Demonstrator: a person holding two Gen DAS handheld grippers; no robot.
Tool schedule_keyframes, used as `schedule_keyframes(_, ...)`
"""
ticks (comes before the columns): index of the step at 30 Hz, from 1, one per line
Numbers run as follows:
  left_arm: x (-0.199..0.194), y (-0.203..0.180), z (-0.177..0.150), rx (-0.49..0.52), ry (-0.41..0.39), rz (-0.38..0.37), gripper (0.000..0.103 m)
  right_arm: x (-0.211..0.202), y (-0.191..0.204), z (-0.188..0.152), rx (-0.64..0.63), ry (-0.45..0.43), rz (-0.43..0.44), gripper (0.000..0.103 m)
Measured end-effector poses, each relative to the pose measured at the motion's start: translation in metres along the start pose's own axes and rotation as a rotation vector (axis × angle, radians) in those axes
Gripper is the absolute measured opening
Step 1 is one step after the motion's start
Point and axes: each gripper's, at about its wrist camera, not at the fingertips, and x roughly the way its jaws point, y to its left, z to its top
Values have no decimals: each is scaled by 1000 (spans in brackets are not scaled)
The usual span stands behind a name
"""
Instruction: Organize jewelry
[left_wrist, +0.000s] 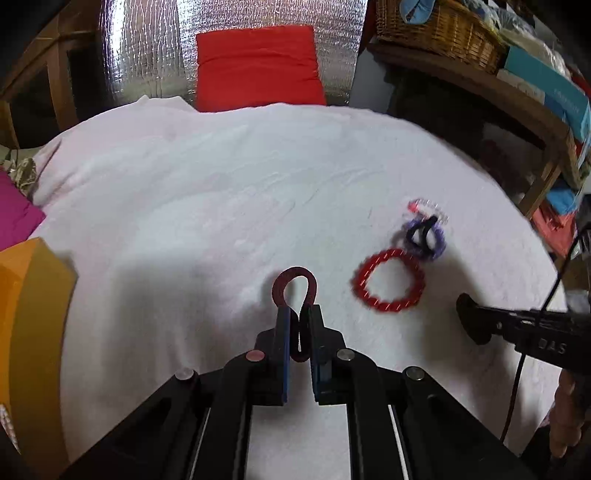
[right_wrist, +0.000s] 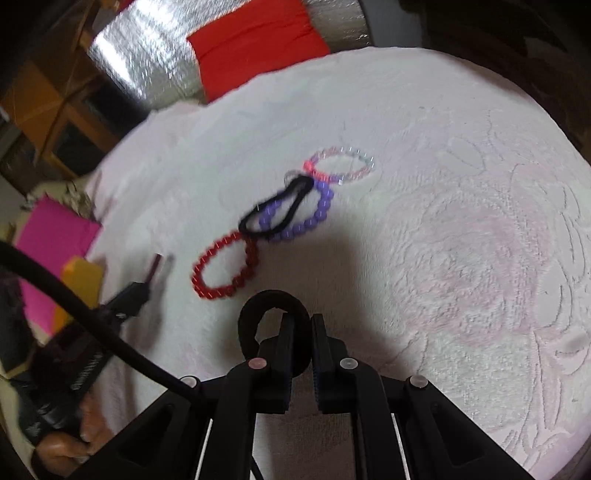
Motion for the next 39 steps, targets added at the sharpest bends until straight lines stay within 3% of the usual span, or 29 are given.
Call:
schedule_keyframes(5,6,5,-10,27,40,48,10,7,11,-1,-65,-18,-64,12)
schedule_keyframes(16,14,9,-17,40,69,72,16,10,17,-1,-77,-32,-79,13)
schedule_keyframes(19,14,12,-16,28,73,71,27,11,13,1,-69,-27,-65,13)
schedule_keyframes(21,13,18,-15,5,80,57,43,10,10,2,-63,-23,-53,13)
schedule_keyframes(23,15,24,-14,-10,91,33,65,8,7,1,-60,-19,-42,13)
schedule_keyframes(25,16,26,-16,-12,104,4,71,8,6,1,-55,-12,-33,13)
schedule_keyframes(29,14,27,-18,17,99,2,72,4,0,1,-46,-5,-18,13)
schedule_keyframes(34,13,34,-14,-18,98,-13,71,2,-4,0,-34,2,-4,13)
schedule_keyframes(36,16,35,-12,-26,90,-5,60,2,-6,0,-31,4,1,13)
schedule_keyframes(38,14,33,-11,-31,83,-3,39,1,-8,0,-27,7,9,13)
schedule_keyframes(39,14,33,-10,-32,78,-6,34,1,-9,0,-22,9,14,13)
